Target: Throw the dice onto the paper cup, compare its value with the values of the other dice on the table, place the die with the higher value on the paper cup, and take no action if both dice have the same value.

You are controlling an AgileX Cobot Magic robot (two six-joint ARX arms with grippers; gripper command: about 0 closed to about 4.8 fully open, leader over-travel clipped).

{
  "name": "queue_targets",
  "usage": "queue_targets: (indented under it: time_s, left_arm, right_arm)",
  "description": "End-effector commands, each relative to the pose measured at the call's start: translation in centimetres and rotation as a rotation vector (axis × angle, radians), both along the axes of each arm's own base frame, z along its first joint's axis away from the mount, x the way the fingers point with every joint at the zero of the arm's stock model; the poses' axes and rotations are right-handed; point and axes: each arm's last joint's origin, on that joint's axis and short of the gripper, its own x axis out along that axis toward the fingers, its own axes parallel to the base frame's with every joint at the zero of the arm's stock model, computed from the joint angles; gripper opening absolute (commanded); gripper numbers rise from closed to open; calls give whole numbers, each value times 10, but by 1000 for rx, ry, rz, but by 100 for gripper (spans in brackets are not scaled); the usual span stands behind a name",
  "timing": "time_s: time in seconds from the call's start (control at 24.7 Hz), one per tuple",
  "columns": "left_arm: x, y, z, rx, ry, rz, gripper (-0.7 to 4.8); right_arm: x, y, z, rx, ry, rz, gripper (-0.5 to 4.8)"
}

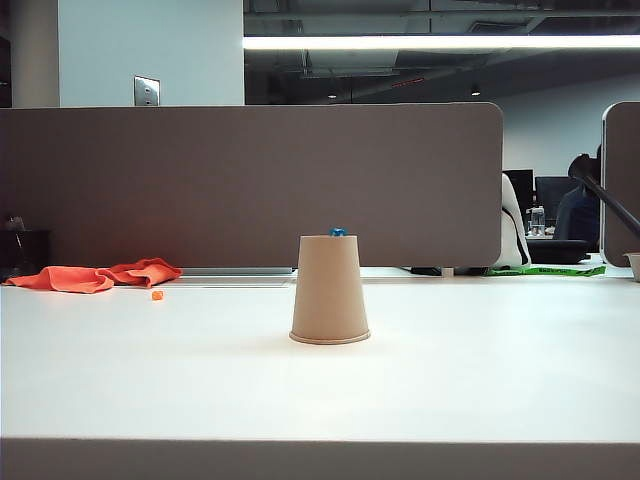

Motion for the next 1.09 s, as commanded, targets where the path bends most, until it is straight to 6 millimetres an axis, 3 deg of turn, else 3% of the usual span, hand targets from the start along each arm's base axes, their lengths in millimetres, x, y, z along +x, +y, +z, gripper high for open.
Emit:
queue_targets:
  time_s: [0.04, 1.09]
  left_arm:
    - [0, 0, 4, 43, -31, 1, -5]
    - [0, 0, 6, 43, -52, 4, -5]
  right_arm:
    - [0, 0, 1, 4, -9, 5, -1]
    - [0, 0, 0, 4, -8, 1, -1]
